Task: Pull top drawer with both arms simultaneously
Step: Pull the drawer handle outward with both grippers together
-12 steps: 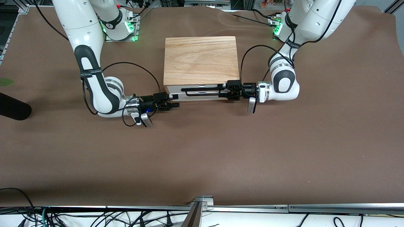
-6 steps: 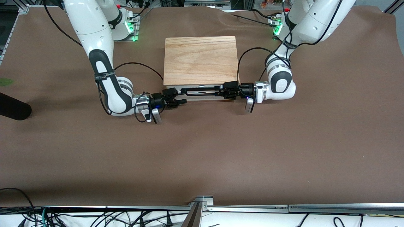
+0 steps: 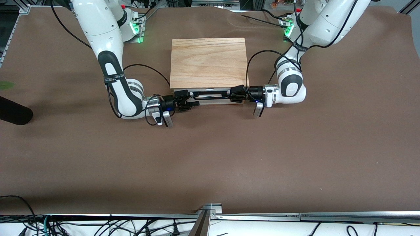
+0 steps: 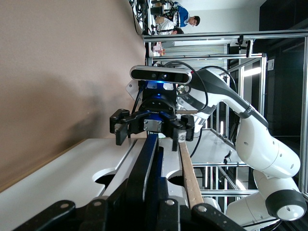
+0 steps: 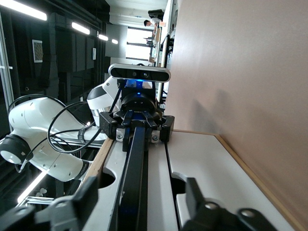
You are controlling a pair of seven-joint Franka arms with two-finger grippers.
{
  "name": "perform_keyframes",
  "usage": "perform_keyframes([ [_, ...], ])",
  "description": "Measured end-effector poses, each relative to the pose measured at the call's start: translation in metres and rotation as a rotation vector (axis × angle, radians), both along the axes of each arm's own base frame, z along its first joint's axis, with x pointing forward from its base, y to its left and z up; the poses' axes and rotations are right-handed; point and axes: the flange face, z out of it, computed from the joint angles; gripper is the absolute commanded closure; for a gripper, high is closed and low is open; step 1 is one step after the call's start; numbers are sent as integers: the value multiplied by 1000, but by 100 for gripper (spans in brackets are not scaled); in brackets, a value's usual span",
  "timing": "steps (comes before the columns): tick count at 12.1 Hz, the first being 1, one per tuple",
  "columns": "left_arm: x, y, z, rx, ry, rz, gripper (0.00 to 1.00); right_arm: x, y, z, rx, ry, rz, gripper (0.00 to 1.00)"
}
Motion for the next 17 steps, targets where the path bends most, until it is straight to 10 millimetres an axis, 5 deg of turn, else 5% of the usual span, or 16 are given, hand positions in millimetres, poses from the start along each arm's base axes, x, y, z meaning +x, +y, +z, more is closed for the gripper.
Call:
perform_keyframes([
  [3, -1, 1, -4, -1, 11, 5, 100, -1, 1, 0, 6, -25, 4, 54],
  [8, -1, 1, -5, -6, 17, 7, 100, -1, 1, 0, 10, -31, 5, 70],
  [11, -1, 1, -5, -7, 19, 8, 100, 0, 1, 2, 16, -32, 8, 96],
  [17, -1, 1, -7, -16, 26, 7, 100, 0, 2, 4, 25, -30, 12, 100],
])
